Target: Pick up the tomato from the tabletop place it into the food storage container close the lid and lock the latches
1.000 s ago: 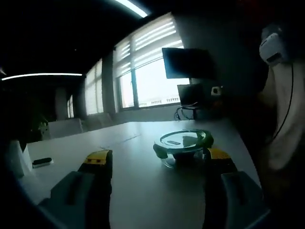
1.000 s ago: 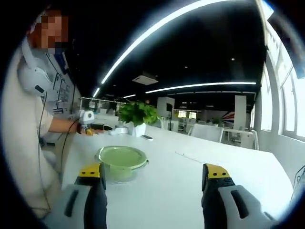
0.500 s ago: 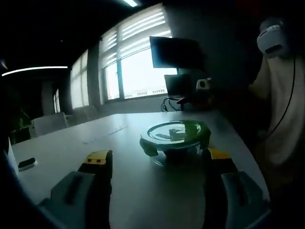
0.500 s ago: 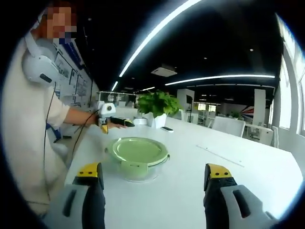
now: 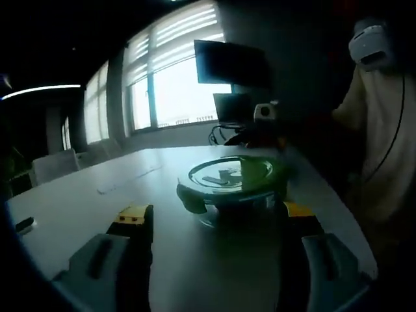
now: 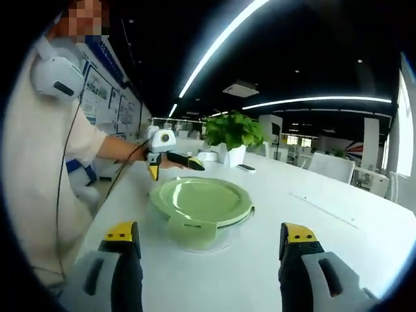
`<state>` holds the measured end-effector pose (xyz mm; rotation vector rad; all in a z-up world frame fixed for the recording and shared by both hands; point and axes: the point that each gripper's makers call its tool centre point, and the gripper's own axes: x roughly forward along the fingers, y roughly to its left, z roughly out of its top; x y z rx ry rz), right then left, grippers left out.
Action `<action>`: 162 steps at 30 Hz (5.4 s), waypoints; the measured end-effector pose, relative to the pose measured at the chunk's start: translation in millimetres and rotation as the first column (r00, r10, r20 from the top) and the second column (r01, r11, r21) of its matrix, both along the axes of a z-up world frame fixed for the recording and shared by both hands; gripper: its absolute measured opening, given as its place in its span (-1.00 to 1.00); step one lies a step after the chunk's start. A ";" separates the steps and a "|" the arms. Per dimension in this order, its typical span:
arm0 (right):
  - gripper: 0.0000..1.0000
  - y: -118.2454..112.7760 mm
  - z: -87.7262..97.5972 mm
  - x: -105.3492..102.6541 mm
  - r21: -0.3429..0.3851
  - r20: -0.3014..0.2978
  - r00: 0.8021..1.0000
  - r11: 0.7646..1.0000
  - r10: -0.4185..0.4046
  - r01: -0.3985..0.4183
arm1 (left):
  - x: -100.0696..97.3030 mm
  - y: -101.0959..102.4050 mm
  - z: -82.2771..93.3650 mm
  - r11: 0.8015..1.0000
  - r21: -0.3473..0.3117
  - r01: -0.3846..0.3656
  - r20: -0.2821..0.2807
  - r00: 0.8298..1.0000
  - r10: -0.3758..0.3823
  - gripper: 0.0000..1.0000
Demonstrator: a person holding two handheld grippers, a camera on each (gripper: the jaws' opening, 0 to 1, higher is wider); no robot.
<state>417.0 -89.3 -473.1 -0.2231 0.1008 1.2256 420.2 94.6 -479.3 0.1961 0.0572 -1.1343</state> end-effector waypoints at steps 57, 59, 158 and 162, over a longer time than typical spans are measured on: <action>0.64 64.2 -36.2 10.7 0.022 -0.040 0.988 0.989 0.150 -0.149 | 15.1 -55.6 -30.2 0.981 0.036 0.190 -0.051 0.981 -0.188 0.47; 0.64 64.3 -36.5 10.9 0.022 -0.041 0.988 0.989 0.150 -0.149 | 15.3 -55.9 -30.5 0.980 0.036 0.194 -0.051 0.980 -0.192 0.46; 0.57 44.9 -9.7 149.5 -0.104 0.001 0.990 0.985 0.138 -0.137 | 156.2 -74.5 -14.3 0.959 0.157 0.235 -0.112 0.969 -0.219 0.37; 0.57 44.4 -13.2 157.0 -0.105 -0.002 0.991 0.985 0.135 -0.135 | 164.2 -75.5 -18.5 0.958 0.162 0.236 -0.116 0.969 -0.219 0.37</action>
